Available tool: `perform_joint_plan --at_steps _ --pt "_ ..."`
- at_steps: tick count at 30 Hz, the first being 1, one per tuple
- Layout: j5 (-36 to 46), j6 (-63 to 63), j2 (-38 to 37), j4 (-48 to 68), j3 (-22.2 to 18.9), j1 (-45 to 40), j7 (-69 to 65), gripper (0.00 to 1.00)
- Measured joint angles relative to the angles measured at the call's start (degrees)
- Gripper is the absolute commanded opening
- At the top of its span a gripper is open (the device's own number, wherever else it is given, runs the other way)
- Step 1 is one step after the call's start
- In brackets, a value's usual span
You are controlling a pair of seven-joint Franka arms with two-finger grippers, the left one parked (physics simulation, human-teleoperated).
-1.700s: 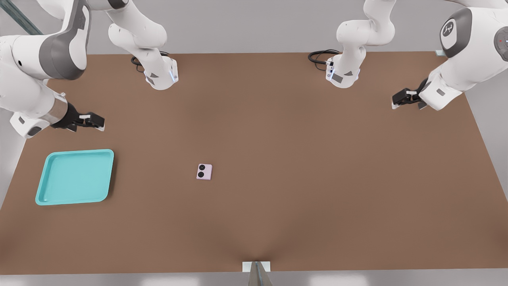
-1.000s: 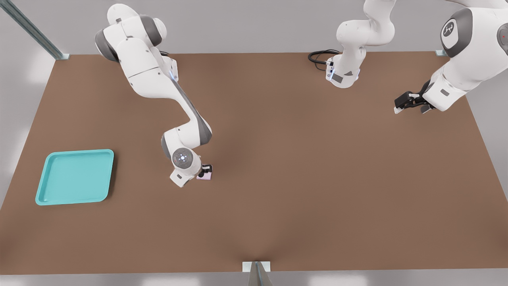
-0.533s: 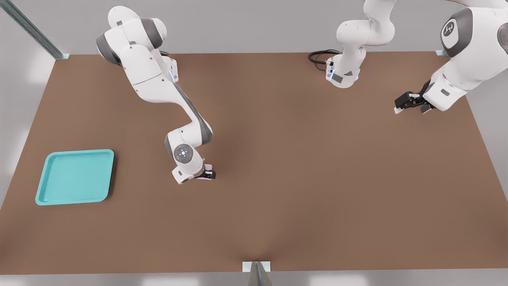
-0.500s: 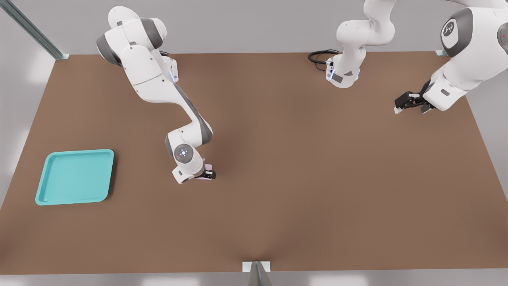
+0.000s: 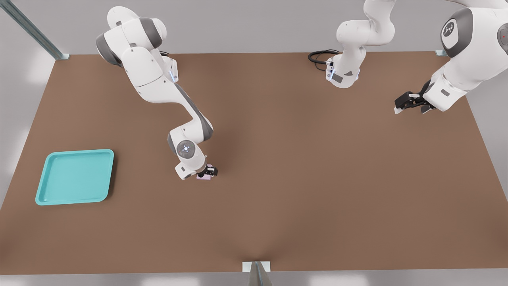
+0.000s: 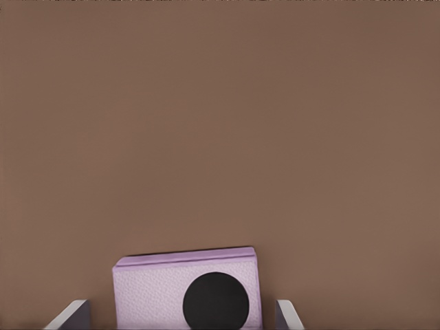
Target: Keep left arm still and place phone on the tray with right arm
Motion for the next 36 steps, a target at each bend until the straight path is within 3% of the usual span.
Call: perform_joint_plan --at_steps 3,13,22,29,36 --pt "-0.50 0.35 0.12 -0.40 0.05 -0.06 0.21 0.99" --pt "-1.05 1.00 0.58 -0.48 0.06 -0.24 0.57 0.78" --pt "-0.96 -0.08 -2.73 -0.38 0.07 -2.39 -0.43 0.77" --pt "-0.87 -6.54 -13.03 -2.03 0.83 -13.45 -5.85 0.76" --pt "0.32 -11.45 -16.53 -3.29 0.13 -29.67 -18.27 0.75"
